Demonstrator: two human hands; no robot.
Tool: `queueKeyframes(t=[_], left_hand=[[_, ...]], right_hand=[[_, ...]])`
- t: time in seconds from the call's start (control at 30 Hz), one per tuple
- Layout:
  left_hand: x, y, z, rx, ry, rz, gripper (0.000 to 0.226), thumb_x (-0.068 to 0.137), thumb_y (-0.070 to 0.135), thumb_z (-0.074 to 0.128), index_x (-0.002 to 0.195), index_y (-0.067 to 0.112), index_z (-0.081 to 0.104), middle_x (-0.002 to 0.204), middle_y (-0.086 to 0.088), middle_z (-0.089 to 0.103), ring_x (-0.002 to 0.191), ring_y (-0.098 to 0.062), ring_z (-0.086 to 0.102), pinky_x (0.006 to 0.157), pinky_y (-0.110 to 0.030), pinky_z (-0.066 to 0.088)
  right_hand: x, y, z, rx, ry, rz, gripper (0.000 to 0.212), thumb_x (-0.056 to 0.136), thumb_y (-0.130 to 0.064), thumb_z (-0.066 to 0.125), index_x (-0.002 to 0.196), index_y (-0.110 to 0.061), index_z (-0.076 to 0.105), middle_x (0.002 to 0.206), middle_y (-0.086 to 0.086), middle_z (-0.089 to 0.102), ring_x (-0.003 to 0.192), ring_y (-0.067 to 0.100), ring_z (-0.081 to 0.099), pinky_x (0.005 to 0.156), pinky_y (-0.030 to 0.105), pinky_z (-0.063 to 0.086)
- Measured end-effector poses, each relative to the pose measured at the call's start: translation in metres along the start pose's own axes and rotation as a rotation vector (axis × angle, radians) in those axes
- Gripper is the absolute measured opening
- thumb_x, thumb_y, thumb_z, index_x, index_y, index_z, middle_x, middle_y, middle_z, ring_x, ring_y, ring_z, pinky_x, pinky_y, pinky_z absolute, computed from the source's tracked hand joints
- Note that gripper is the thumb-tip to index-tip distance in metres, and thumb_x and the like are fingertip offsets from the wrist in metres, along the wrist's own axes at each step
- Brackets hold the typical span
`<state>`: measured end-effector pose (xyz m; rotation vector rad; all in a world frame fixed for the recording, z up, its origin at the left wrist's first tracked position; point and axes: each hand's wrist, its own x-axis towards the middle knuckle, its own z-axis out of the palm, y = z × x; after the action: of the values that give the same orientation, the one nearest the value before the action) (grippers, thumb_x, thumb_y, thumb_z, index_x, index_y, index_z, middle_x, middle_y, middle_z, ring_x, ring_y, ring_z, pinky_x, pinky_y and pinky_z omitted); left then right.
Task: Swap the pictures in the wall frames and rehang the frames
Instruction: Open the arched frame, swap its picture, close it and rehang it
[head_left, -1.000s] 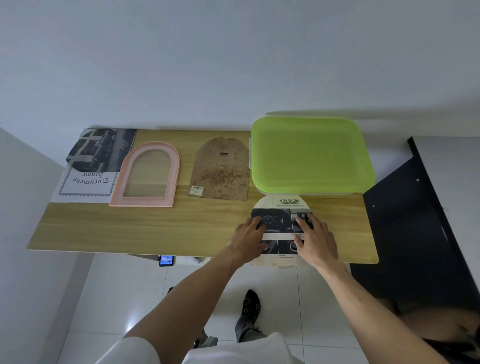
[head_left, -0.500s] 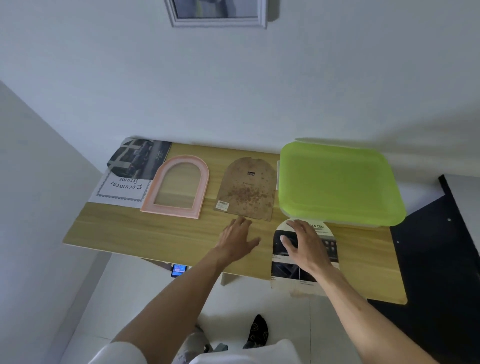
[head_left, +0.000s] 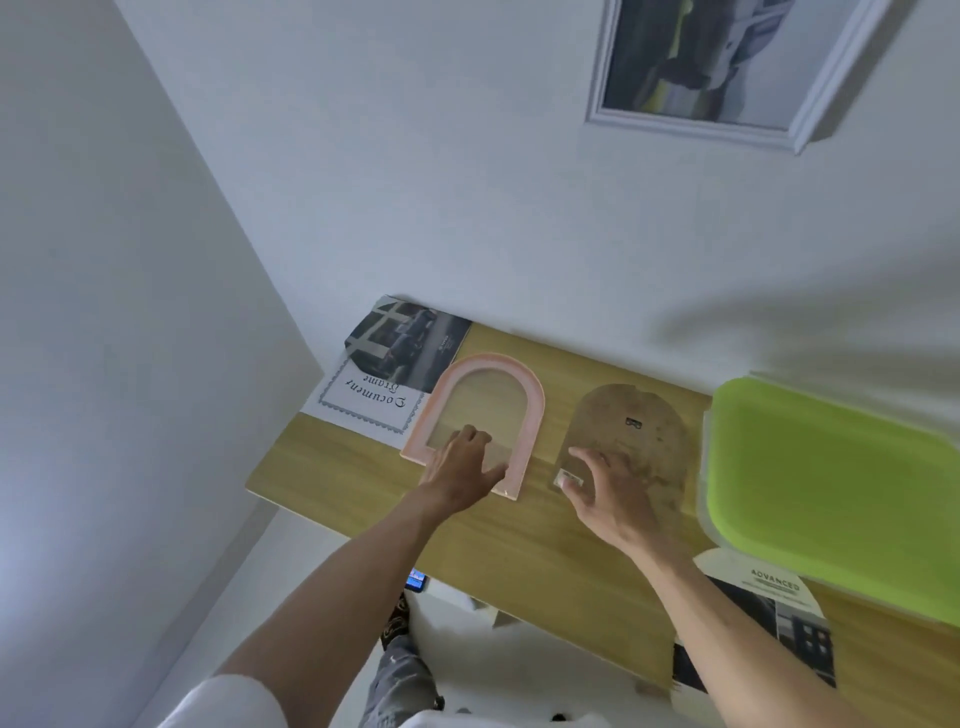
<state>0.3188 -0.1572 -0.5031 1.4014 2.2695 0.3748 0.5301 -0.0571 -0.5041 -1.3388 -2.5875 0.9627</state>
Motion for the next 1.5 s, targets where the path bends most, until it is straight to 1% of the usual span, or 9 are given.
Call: queueKeyframes(t=[0.1,0.3,0.6,0.83,1.0,1.17,1.33,1.43,1.5], left_hand=[[0.022,-0.038,-0.027,0.026,-0.001,-0.001,0.057,0.094,0.045,0.055,0.139,0.011,0.047,0.139,-0.005,0.049,0.125,-0.024,0.049,0.099,-0.04,0.044],[0.071,-0.118,-0.075,0.102,-0.001,0.01,0.049,0.094,0.044,0.056,0.129,0.01,0.053,0.132,-0.007,0.052,0.117,-0.027,0.054,0.09,-0.04,0.048],[0.14,-0.205,-0.116,0.273,-0.031,0.172,0.039,0.09,0.029,0.059,0.127,0.016,0.053,0.133,-0.005,0.051,0.125,-0.025,0.045,0.107,-0.033,0.034],[0.176,-0.232,-0.115,0.358,-0.128,0.268,0.067,0.092,0.041,0.06,0.147,0.013,0.035,0.16,-0.008,0.021,0.148,-0.027,0.017,0.122,-0.041,0.014],[0.185,-0.244,-0.109,0.314,-0.188,0.302,0.074,0.092,0.043,0.06,0.153,0.015,0.027,0.163,-0.004,0.017,0.151,-0.024,0.014,0.123,-0.039,0.009],[0.188,-0.25,-0.107,0.295,-0.133,0.367,0.061,0.092,0.041,0.061,0.144,0.016,0.042,0.158,-0.004,0.031,0.147,-0.023,0.025,0.12,-0.036,0.016],[0.184,-0.259,-0.106,0.339,-0.113,0.449,0.053,0.102,0.044,0.04,0.146,0.012,0.041,0.156,-0.01,0.035,0.145,-0.026,0.029,0.12,-0.038,0.018],[0.183,-0.259,-0.109,0.256,-0.062,0.461,0.043,0.104,0.04,0.036,0.132,0.013,0.055,0.142,-0.005,0.053,0.134,-0.021,0.045,0.114,-0.035,0.031],[0.184,-0.257,-0.111,0.206,-0.048,0.452,0.04,0.104,0.039,0.037,0.125,0.013,0.06,0.134,-0.003,0.059,0.126,-0.018,0.052,0.108,-0.032,0.038]], right_hand=[[0.038,-0.037,0.018,-0.025,-0.013,-0.03,0.049,0.099,-0.044,0.052,0.143,-0.024,0.046,0.141,-0.001,0.049,0.118,0.018,0.055,0.097,0.031,0.046],[0.111,-0.107,0.051,-0.09,-0.013,-0.068,0.051,0.099,-0.047,0.051,0.144,-0.023,0.044,0.147,0.0,0.043,0.136,0.018,0.042,0.106,0.035,0.043],[0.192,-0.187,0.099,-0.165,-0.057,-0.033,0.048,0.097,-0.039,0.056,0.14,-0.019,0.05,0.147,0.003,0.046,0.133,0.024,0.046,0.108,0.04,0.042],[0.226,-0.218,0.128,-0.31,-0.078,-0.061,0.056,0.098,-0.035,0.057,0.148,-0.013,0.041,0.153,0.008,0.04,0.14,0.025,0.039,0.114,0.036,0.034],[0.242,-0.223,0.136,-0.345,-0.137,-0.056,0.068,0.097,-0.04,0.059,0.153,-0.014,0.032,0.161,0.005,0.027,0.148,0.023,0.026,0.119,0.036,0.024],[0.247,-0.221,0.138,-0.356,-0.149,-0.061,0.062,0.095,-0.039,0.062,0.148,-0.014,0.042,0.156,0.002,0.037,0.14,0.022,0.04,0.109,0.035,0.039],[0.249,-0.219,0.14,-0.357,-0.134,-0.101,0.052,0.095,-0.034,0.064,0.141,-0.013,0.052,0.147,0.004,0.048,0.132,0.024,0.049,0.102,0.037,0.046],[0.247,-0.22,0.144,-0.354,-0.063,-0.169,0.043,0.088,-0.026,0.072,0.126,-0.01,0.064,0.126,0.007,0.063,0.112,0.027,0.063,0.09,0.039,0.054],[0.248,-0.221,0.149,-0.34,-0.001,-0.206,0.032,0.079,-0.015,0.078,0.11,-0.009,0.071,0.106,0.007,0.07,0.091,0.028,0.07,0.073,0.039,0.058]])
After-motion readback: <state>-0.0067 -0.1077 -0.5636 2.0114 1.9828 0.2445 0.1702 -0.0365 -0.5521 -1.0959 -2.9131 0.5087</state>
